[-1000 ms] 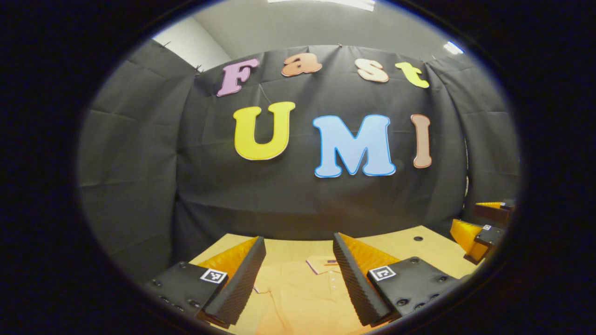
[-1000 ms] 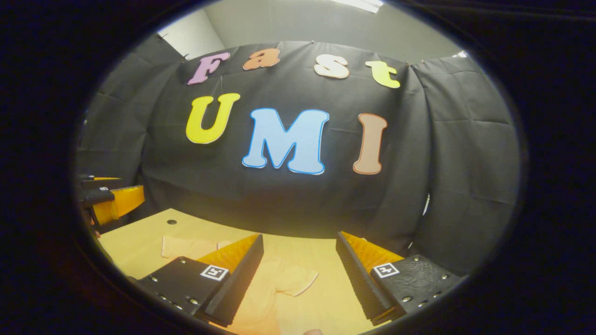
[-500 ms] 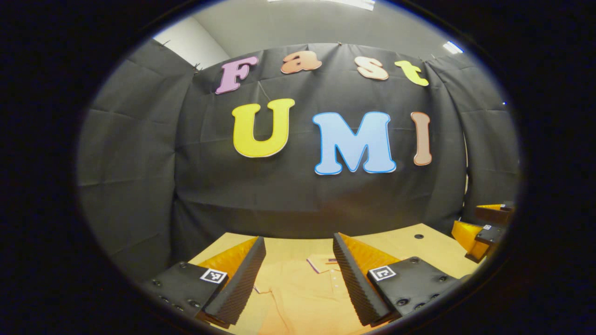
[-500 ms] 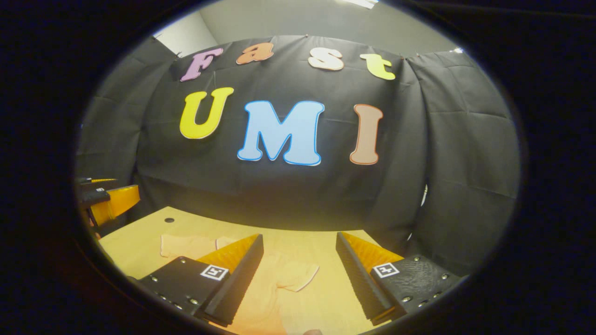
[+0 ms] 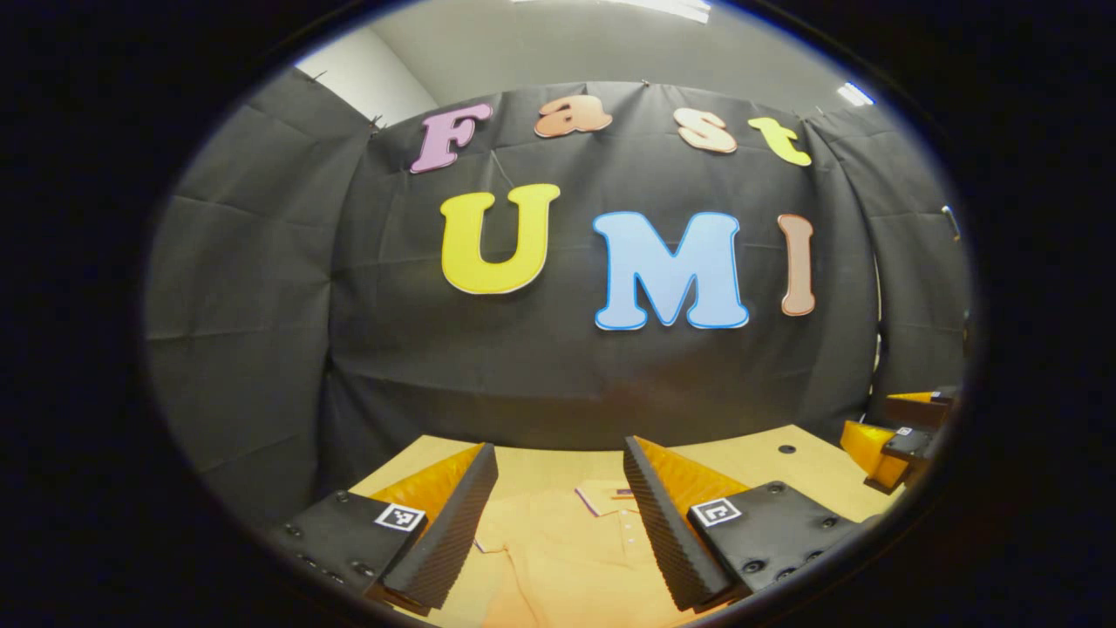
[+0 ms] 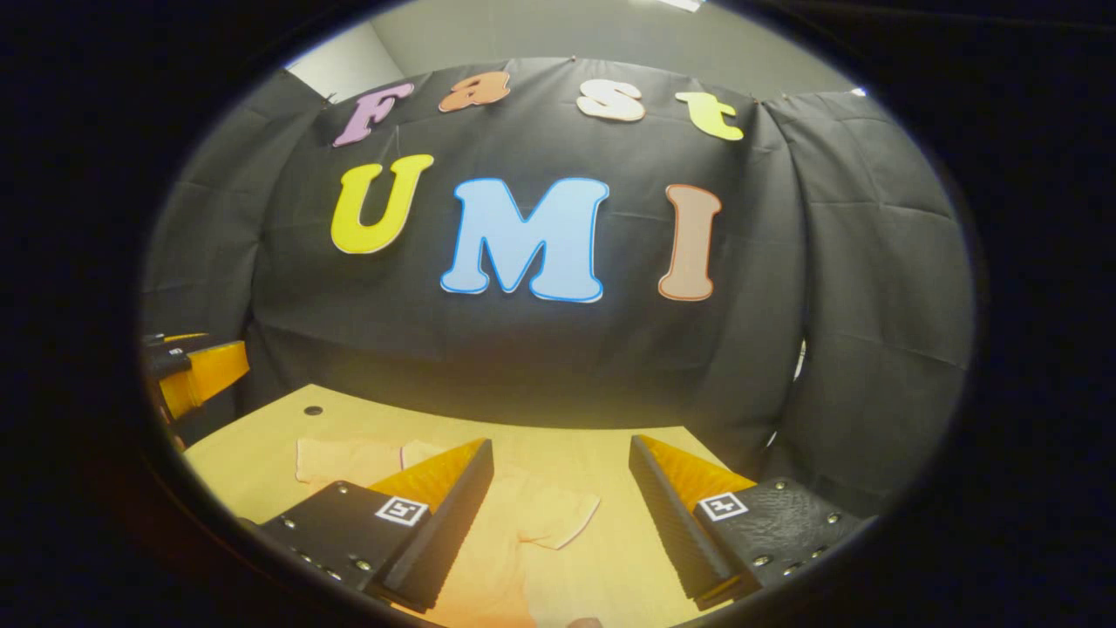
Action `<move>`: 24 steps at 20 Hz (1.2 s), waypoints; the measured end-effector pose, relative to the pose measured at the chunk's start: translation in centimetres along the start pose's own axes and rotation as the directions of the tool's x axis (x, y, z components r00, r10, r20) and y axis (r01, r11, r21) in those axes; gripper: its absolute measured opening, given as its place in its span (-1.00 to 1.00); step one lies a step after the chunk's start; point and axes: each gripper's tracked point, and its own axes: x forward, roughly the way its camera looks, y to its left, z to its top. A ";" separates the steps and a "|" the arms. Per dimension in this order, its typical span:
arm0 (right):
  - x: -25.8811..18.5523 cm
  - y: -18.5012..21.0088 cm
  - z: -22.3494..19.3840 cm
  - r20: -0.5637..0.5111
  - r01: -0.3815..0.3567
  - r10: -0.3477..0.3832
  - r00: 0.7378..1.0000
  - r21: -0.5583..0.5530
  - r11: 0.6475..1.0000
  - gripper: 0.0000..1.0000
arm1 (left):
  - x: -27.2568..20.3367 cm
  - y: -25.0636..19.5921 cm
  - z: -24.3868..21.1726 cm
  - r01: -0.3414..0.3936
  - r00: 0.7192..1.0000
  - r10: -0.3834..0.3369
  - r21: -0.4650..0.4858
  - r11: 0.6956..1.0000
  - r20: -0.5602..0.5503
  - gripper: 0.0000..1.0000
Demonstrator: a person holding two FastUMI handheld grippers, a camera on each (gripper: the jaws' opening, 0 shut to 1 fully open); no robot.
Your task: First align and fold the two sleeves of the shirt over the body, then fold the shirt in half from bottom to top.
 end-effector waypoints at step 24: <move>14.7 -3.0 -13.0 -0.334 0.049 -0.031 0.942 0.047 0.998 0.95 | -0.2 3.7 -1.6 -0.099 0.994 0.099 -0.008 0.995 -0.045 0.90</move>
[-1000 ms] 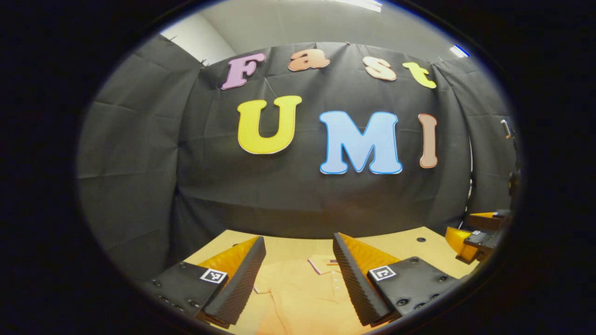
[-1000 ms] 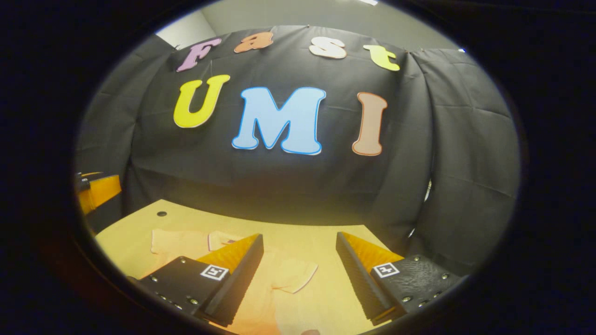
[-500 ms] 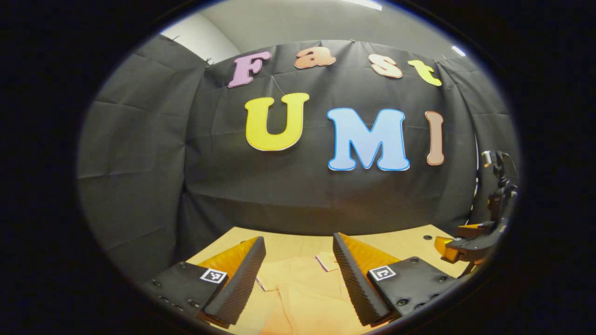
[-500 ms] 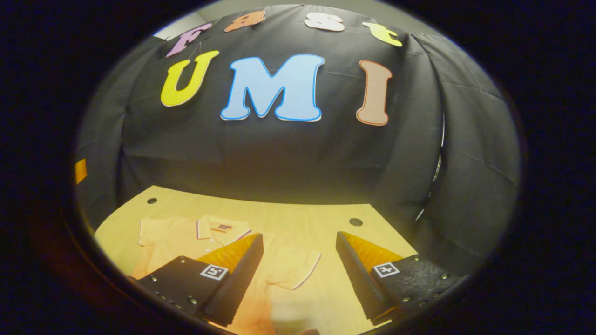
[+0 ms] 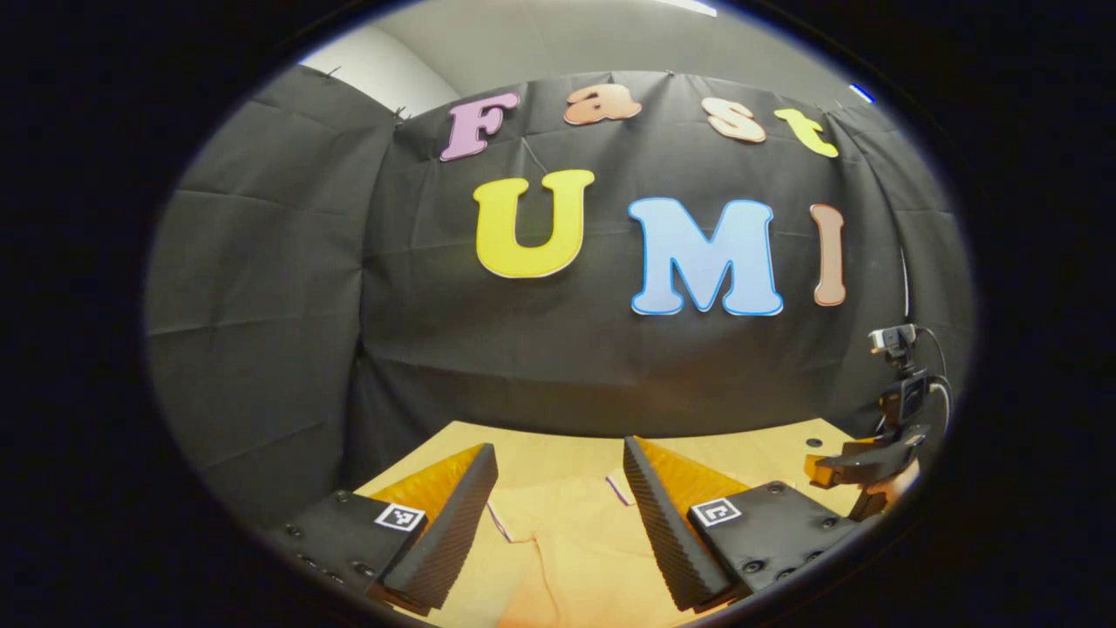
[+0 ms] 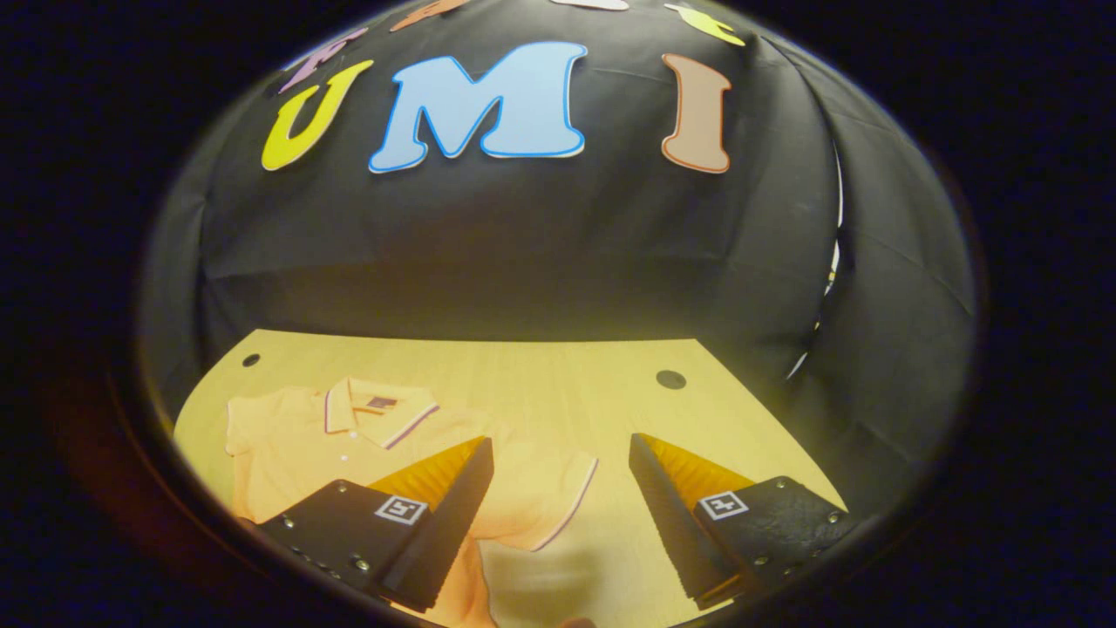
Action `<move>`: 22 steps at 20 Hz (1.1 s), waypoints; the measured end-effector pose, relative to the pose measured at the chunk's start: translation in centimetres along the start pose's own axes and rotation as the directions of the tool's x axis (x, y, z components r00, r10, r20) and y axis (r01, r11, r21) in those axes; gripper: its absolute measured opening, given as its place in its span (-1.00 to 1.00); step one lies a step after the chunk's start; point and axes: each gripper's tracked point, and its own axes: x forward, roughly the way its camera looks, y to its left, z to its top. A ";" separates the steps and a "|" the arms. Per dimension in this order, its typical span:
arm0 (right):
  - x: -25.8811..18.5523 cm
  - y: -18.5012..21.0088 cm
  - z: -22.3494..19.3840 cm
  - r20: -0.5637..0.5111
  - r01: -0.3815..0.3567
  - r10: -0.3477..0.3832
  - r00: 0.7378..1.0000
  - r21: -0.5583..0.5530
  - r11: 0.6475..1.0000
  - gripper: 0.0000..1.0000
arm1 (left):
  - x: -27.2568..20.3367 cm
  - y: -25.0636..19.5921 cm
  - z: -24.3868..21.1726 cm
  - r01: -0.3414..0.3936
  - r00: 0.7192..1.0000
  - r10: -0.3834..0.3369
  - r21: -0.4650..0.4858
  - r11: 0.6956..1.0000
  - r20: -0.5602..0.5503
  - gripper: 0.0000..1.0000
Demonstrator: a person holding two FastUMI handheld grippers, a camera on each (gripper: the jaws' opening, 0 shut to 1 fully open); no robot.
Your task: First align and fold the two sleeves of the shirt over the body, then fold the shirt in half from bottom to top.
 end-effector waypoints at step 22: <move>10.4 -1.3 -9.7 -0.326 0.005 0.004 0.945 0.027 1.000 0.95 | 0.0 -0.5 -0.3 -0.020 0.999 0.020 0.010 1.000 -0.032 0.90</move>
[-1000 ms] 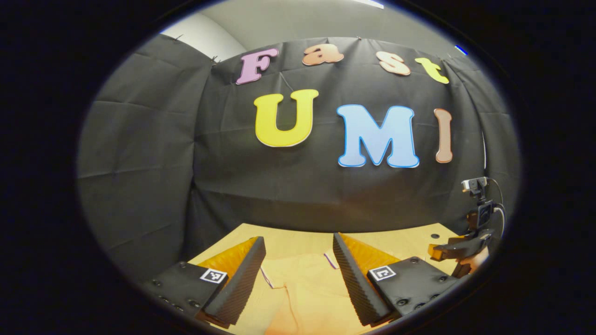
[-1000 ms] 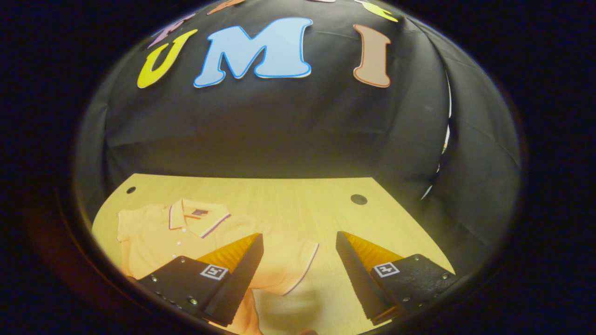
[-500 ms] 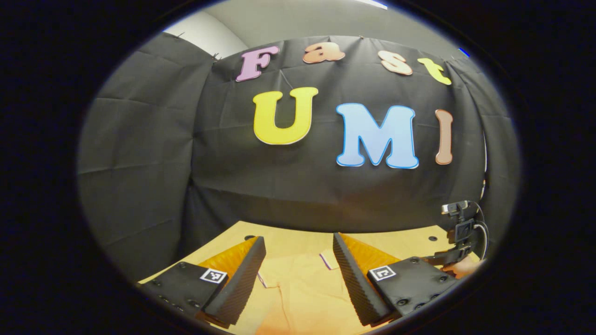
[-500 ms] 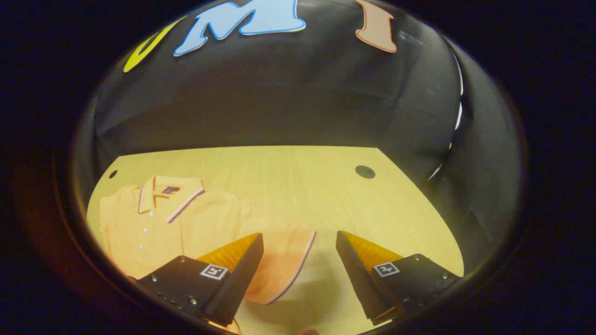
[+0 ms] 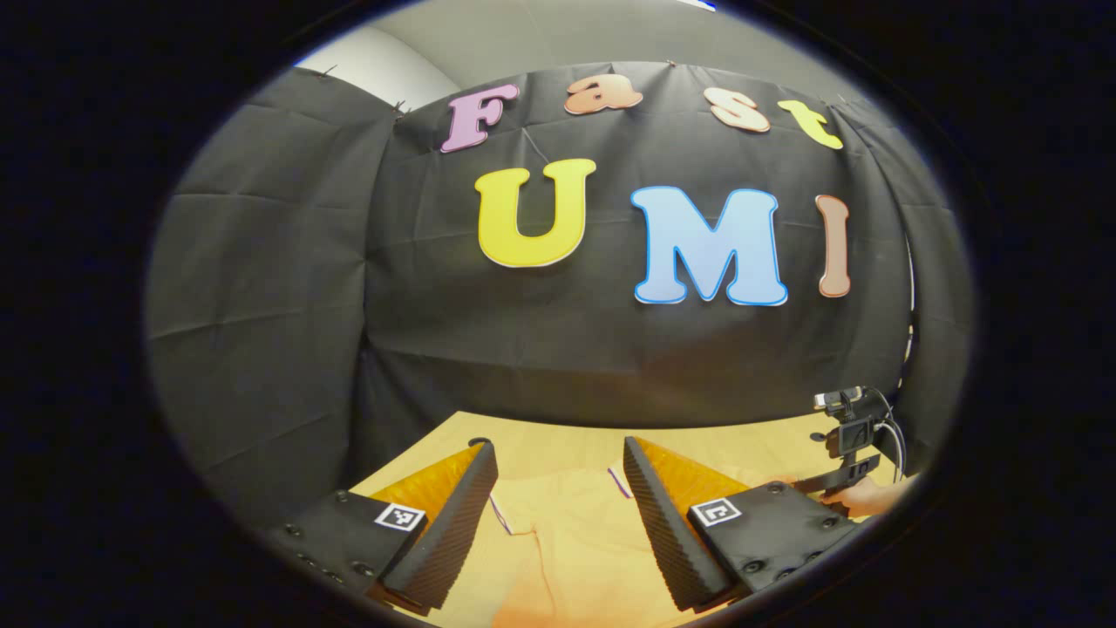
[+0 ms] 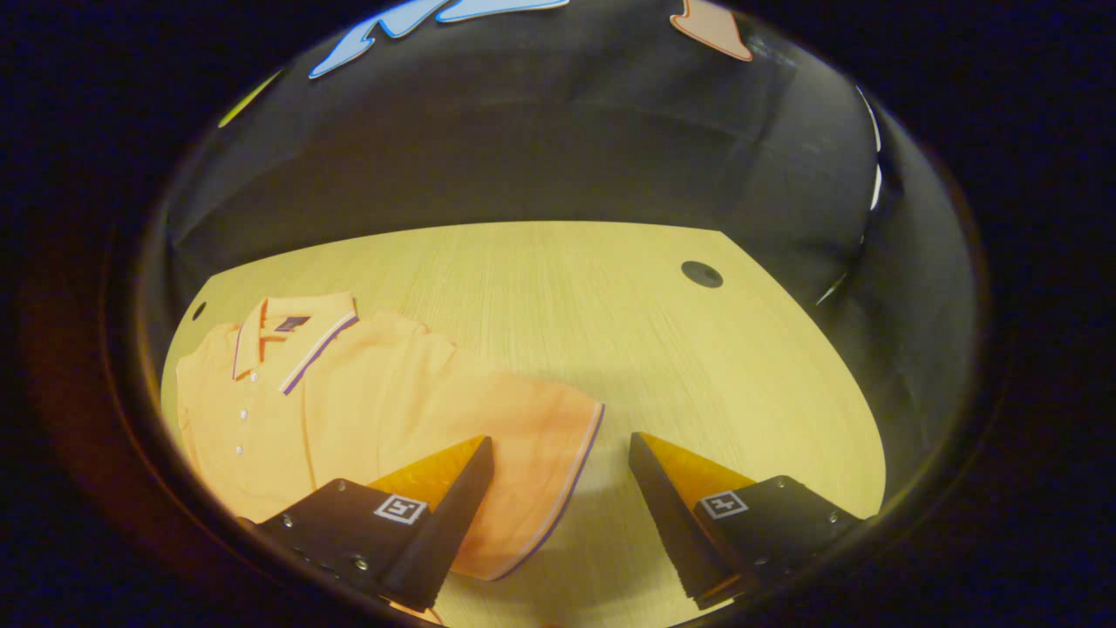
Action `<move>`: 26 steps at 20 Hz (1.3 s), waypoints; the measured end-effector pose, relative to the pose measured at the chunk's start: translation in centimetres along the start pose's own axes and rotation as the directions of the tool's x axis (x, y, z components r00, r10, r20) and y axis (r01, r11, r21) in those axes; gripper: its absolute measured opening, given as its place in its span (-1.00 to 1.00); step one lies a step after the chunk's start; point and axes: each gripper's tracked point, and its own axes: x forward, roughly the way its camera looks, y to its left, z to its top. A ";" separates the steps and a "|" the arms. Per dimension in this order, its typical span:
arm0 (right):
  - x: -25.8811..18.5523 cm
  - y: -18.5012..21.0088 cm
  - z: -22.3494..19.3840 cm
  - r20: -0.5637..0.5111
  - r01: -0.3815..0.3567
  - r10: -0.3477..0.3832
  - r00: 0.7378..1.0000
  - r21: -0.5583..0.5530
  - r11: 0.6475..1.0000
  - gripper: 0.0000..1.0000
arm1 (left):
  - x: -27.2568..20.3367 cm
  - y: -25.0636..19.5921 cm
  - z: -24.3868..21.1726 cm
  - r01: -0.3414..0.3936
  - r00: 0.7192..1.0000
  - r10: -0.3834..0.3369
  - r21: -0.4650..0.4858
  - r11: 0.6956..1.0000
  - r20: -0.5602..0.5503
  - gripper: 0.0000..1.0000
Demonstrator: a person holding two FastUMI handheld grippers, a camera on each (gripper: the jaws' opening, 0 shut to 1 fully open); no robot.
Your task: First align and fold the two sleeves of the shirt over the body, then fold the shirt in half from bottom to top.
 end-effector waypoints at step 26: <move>-3.7 3.6 4.7 0.116 -0.093 0.091 0.989 0.004 0.996 -0.94 | -3.0 1.7 -1.3 -0.056 0.998 0.055 -0.048 0.997 -0.012 0.90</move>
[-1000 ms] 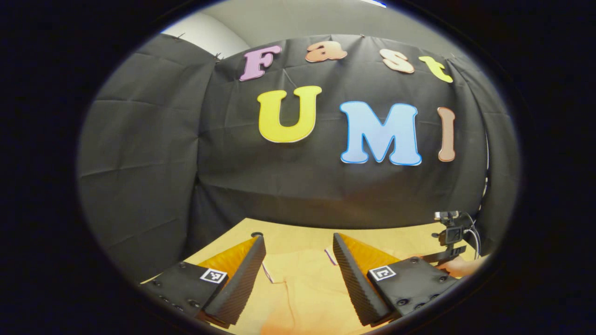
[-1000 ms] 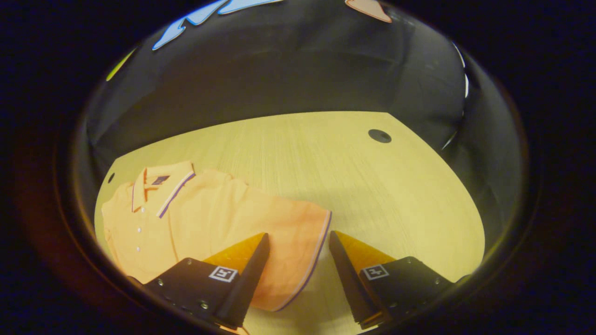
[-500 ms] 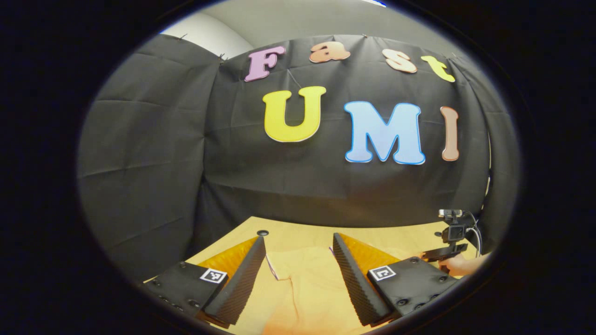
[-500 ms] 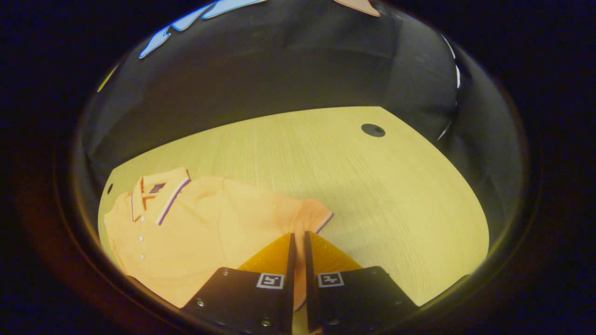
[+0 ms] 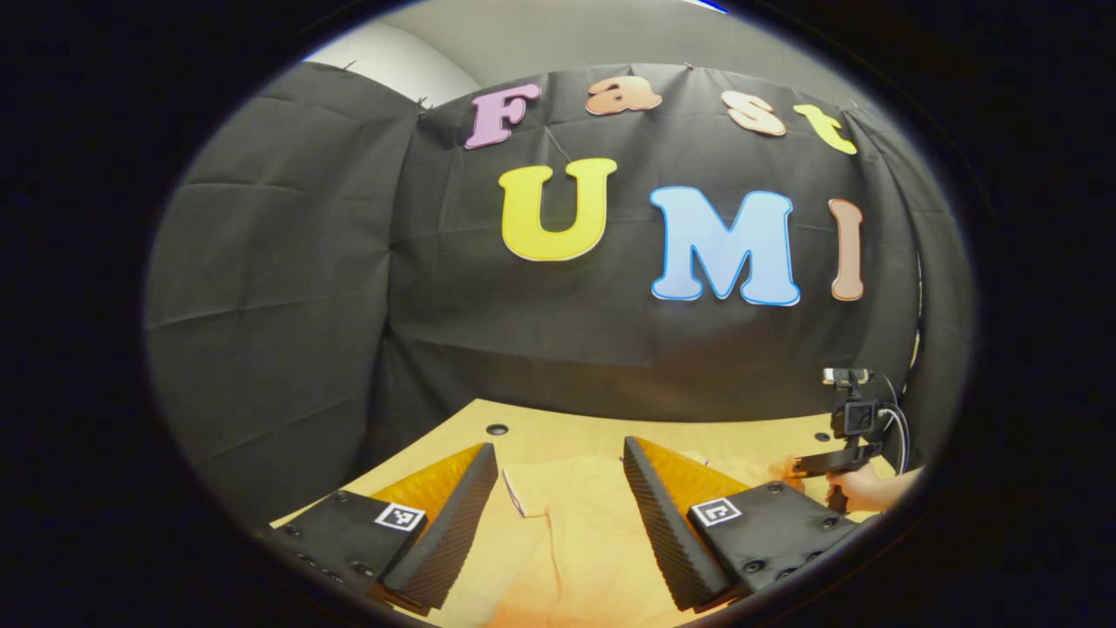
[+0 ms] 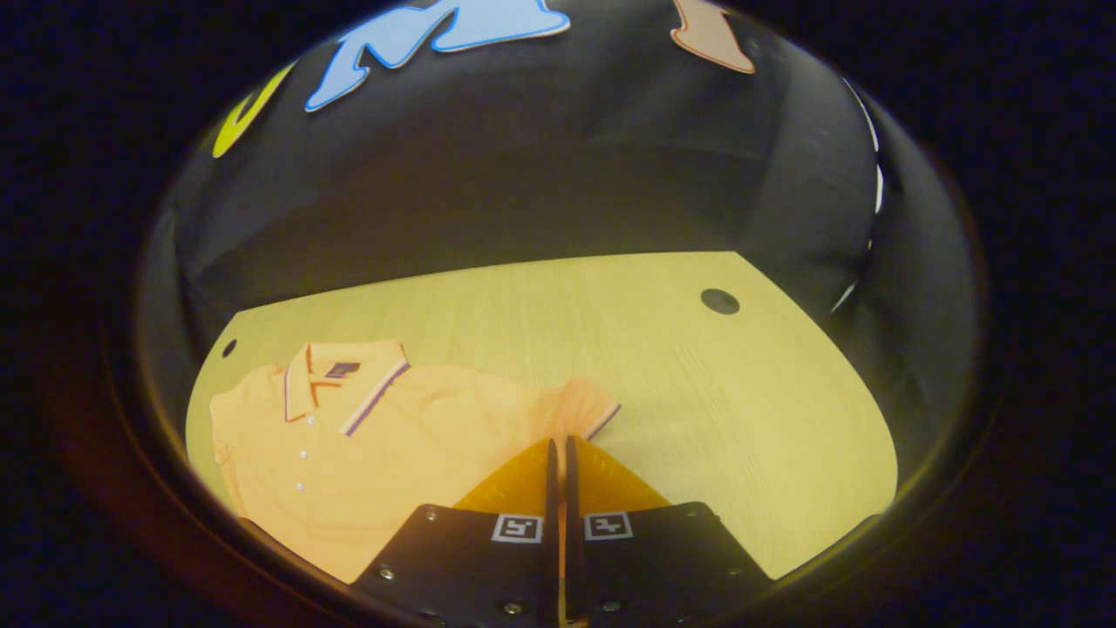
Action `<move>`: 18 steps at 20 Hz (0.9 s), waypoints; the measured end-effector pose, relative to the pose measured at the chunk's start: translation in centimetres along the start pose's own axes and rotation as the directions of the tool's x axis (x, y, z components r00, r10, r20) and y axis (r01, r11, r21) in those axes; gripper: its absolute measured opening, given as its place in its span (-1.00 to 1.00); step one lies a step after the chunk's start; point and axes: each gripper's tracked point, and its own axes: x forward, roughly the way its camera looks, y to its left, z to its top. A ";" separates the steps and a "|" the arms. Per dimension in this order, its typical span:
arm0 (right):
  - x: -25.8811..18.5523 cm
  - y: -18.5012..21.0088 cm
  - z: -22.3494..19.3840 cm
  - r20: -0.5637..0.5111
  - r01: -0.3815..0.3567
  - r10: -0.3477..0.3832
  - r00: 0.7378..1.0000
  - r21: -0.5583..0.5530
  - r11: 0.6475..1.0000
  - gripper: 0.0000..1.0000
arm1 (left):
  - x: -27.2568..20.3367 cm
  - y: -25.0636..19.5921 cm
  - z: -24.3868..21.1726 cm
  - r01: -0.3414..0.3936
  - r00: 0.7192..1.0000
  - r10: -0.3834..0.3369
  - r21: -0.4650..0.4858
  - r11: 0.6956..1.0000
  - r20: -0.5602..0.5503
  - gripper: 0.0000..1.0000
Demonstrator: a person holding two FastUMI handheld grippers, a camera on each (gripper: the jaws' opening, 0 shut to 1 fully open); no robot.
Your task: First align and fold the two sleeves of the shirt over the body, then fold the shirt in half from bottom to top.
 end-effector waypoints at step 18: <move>-0.7 9.5 -2.0 -0.056 -0.121 0.110 0.992 -0.283 0.951 -0.90 | 1.2 4.2 -0.5 -0.030 0.999 0.031 -0.028 0.999 0.011 0.90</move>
